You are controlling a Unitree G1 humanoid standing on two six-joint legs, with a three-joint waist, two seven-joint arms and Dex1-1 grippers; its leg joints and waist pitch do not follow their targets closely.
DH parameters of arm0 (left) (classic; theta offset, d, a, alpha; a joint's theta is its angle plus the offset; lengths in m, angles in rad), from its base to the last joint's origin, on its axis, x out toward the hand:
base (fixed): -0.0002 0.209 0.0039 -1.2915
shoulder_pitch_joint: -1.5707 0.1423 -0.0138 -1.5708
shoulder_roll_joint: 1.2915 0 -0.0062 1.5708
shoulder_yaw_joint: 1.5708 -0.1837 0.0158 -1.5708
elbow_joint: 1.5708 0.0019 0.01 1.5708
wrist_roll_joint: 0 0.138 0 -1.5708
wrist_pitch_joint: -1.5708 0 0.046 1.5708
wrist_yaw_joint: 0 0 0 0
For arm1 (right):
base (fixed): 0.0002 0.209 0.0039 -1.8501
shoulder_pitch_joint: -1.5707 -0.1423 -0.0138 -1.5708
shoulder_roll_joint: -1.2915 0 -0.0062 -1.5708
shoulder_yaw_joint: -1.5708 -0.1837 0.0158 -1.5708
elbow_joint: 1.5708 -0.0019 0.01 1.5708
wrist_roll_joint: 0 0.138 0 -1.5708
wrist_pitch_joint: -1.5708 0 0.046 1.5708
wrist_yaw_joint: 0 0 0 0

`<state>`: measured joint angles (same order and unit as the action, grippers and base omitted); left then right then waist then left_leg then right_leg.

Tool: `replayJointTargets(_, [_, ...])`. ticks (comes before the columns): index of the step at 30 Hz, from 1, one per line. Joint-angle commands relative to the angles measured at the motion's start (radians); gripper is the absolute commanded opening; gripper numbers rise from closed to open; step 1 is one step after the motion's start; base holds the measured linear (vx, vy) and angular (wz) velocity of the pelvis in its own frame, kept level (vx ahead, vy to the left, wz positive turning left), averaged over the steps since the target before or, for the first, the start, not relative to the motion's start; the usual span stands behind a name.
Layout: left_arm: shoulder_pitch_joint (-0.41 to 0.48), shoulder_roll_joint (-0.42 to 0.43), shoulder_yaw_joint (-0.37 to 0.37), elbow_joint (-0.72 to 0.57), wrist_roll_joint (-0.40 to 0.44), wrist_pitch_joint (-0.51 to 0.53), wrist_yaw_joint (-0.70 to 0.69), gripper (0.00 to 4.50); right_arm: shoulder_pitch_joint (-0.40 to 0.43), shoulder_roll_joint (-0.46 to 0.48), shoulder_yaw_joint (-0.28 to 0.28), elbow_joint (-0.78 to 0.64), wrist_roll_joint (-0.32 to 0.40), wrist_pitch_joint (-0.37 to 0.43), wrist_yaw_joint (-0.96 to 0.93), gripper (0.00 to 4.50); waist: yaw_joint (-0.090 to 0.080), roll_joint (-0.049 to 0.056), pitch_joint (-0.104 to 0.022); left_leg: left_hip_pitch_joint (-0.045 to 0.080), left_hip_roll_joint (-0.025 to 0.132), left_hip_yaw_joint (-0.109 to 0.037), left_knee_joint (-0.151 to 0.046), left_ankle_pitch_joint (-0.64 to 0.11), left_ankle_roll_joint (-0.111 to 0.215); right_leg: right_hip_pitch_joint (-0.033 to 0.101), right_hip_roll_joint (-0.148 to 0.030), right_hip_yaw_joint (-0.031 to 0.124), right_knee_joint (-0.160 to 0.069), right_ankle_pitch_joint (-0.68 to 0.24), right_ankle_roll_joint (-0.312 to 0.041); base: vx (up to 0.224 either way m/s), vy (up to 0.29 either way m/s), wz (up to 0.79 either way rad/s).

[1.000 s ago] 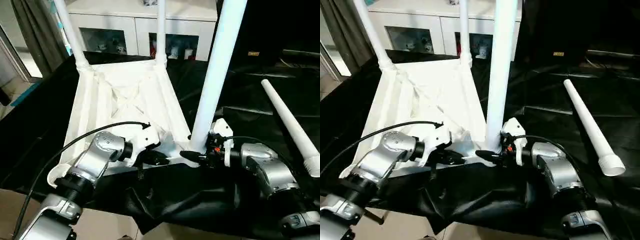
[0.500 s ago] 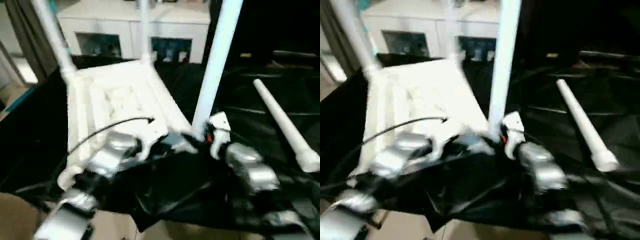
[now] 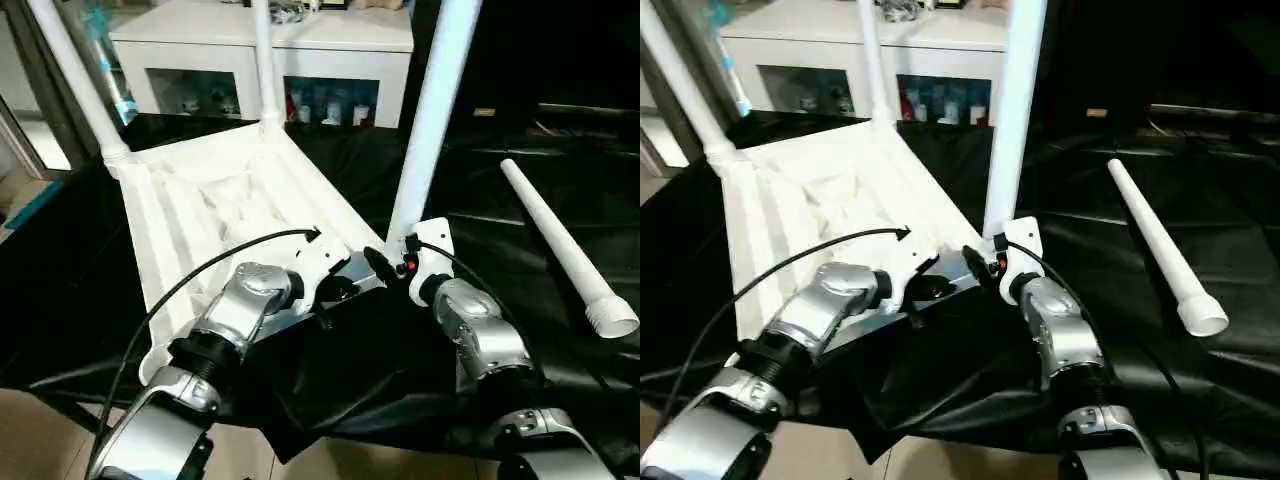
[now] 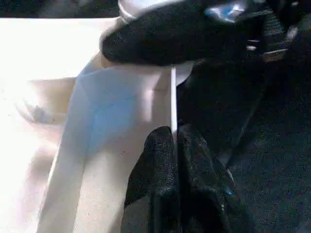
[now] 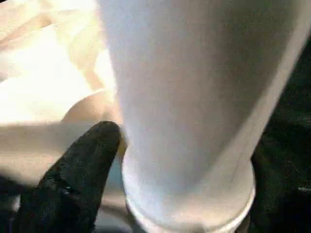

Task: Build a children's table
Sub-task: Rotate leg to tighten

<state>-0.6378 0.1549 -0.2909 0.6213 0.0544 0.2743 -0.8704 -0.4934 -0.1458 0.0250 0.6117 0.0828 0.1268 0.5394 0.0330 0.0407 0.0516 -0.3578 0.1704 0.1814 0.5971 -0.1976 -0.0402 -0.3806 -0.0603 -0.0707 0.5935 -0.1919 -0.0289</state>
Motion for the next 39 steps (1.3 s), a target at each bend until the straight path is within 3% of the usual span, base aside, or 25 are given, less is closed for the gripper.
replayJointTargets(1, [0.007,-0.012,-0.037,-0.025,-0.023,-0.020,-0.057,0.00,0.018,0.025,0.095,-0.014,0.013,0.013,0.106,3.90,0.005,-0.013,-0.056,-0.006,0.061,-0.030,-0.079,-0.205,0.067,0.040,-0.100,0.056,-0.085,-0.312,-0.174,0.000,0.000,0.00])
replayJointTargets(4, [0.039,0.046,-0.057,-0.070,-0.042,-0.039,-0.171,0.00,0.044,-0.041,0.100,-0.064,0.038,0.027,0.227,3.90,0.008,-0.012,-0.059,-0.005,0.061,-0.028,-0.073,-0.171,0.083,0.043,-0.100,0.056,-0.080,-0.260,-0.196,0.017,-0.006,0.00])
replayJointTargets(6, [0.055,0.083,-0.068,-0.091,-0.041,-0.049,-0.220,0.00,0.054,-0.075,0.094,-0.092,0.050,0.035,0.283,3.90,0.011,-0.009,-0.067,-0.005,0.063,-0.025,-0.067,-0.095,0.109,0.046,-0.095,0.055,-0.061,-0.104,-0.237,0.067,-0.023,0.02])
replayJointTargets(12, [0.083,0.175,-0.063,-0.122,-0.051,-0.073,-0.327,0.00,0.088,-0.175,0.099,-0.169,0.086,0.070,0.438,3.90,0.031,-0.004,-0.073,-0.006,0.069,-0.022,-0.059,-0.023,0.151,0.044,-0.091,0.049,-0.038,0.052,-0.270,0.000,0.000,0.00])
replayJointTargets(19, [0.104,0.249,-0.058,-0.151,-0.069,-0.075,-0.406,0.00,0.100,-0.223,0.109,-0.211,0.111,0.121,0.517,3.45,0.031,-0.009,-0.063,-0.003,0.069,-0.021,-0.068,-0.126,0.093,0.043,-0.093,0.051,-0.058,-0.139,-0.240,0.000,0.000,0.00])
replayJointTargets(24, [0.107,0.256,-0.054,-0.155,-0.075,-0.075,-0.413,0.00,0.103,-0.215,0.114,-0.221,0.121,0.139,0.522,3.03,0.031,-0.010,-0.066,-0.004,0.066,-0.021,-0.065,-0.097,0.086,0.043,-0.093,0.053,-0.054,-0.111,-0.239,0.000,0.000,0.00])
replayJointTargets(26, [0.106,0.238,-0.048,-0.158,-0.078,-0.069,-0.388,0.00,0.109,-0.185,0.110,-0.217,0.121,0.131,0.485,2.87,0.031,-0.009,-0.066,-0.004,0.066,-0.020,-0.064,-0.087,0.091,0.042,-0.094,0.053,-0.052,-0.094,-0.242,0.000,0.000,0.00])
replayJointTargets(29, [0.092,0.204,-0.043,-0.133,-0.061,-0.067,-0.321,0.00,0.106,-0.137,0.105,-0.181,0.086,0.129,0.367,2.78,0.024,-0.013,-0.061,-0.005,0.065,-0.022,-0.068,-0.119,0.077,0.040,-0.095,0.053,-0.060,-0.159,-0.233,0.000,0.000,0.00])
replayJointTargets(33, [0.049,0.123,-0.018,-0.063,-0.044,-0.050,-0.172,0.00,0.082,-0.062,0.095,-0.077,0.003,0.105,0.128,2.75,0.008,-0.015,-0.047,0.006,0.058,-0.027,-0.076,-0.224,0.020,0.032,-0.097,0.050,-0.092,-0.421,-0.166,0.000,0.000,0.00])
replayJointTargets(35, [0.014,0.065,-0.004,-0.013,-0.039,-0.041,-0.085,0.00,0.061,-0.014,0.074,-0.020,-0.014,0.093,-0.003,2.75,-0.003,-0.012,-0.042,0.020,0.055,-0.029,-0.077,-0.293,0.003,0.021,-0.096,0.050,-0.106,-0.534,-0.131,0.000,0.000,0.00])
replayJointTargets(39, [-0.049,-0.052,0.009,0.081,-0.009,-0.016,0.086,0.00,0.011,0.085,0.033,0.059,-0.015,0.080,-0.180,2.75,-0.007,-0.008,-0.044,0.020,0.055,-0.033,-0.083,-0.306,-0.001,0.020,-0.094,0.049,-0.112,-0.531,-0.114,0.000,0.000,0.00])
